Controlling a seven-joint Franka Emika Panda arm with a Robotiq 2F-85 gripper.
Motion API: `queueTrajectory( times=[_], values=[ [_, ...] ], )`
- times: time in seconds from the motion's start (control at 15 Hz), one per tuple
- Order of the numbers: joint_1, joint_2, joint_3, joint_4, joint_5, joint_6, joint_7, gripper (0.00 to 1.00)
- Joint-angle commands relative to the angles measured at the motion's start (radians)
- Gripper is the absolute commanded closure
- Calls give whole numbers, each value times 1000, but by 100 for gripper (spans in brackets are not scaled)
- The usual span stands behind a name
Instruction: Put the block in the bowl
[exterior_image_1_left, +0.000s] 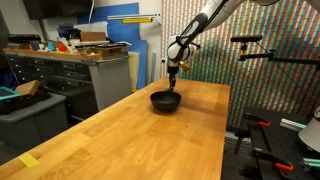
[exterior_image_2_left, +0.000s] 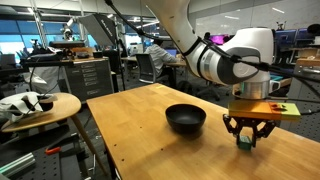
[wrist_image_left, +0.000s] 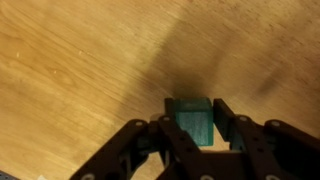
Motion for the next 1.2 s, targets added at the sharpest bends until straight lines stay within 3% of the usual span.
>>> queueTrajectory(
  times=[0.0,0.67,1.13],
  values=[
    [-17,14,22,44,22,-38,-25,82],
    [8,-99,30,-11,24,-33,-7,82],
    [102,-214,21,-80,3,-53,56,82]
  ],
)
